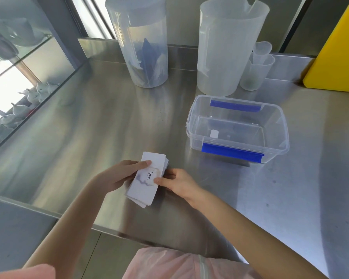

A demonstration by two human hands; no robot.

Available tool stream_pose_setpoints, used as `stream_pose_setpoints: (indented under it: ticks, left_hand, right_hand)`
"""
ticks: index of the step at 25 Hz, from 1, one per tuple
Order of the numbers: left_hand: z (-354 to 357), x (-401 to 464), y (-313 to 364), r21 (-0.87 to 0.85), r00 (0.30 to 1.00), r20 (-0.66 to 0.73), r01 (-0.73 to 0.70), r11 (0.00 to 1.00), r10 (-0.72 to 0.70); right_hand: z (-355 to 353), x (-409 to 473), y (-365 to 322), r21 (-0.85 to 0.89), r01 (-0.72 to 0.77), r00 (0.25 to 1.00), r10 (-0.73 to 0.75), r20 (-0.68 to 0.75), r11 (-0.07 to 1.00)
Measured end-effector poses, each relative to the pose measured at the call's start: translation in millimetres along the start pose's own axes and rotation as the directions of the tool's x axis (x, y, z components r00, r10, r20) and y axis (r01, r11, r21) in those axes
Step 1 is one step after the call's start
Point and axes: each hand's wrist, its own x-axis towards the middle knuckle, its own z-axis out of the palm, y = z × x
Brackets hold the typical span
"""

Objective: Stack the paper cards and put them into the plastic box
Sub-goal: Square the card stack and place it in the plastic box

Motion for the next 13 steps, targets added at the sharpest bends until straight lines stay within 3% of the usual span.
stream_pose_setpoints:
  ticks: [4,9,13]
  left_hand:
    - [13.2,-1.8,11.9,-0.061,0.995,0.086,-0.042,0.997,0.047]
    - [29.1,-1.4,9.3,-0.107,0.992,-0.110,-0.072,0.992,0.061]
    - [56.9,1.6,7.2,-0.476,0.983,-0.128,-0.178,0.861,0.133]
  right_hand:
    - [-8.7,-5.8,6.9,0.064,0.034,0.997,-0.039,0.074,0.997]
    - [-17.4,-16.7,11.2,-0.017,0.099,0.995,-0.099,-0.014,0.995]
    - [-27.9,-26.8,15.8,0.142,0.085,0.996,-0.079,-0.047,0.986]
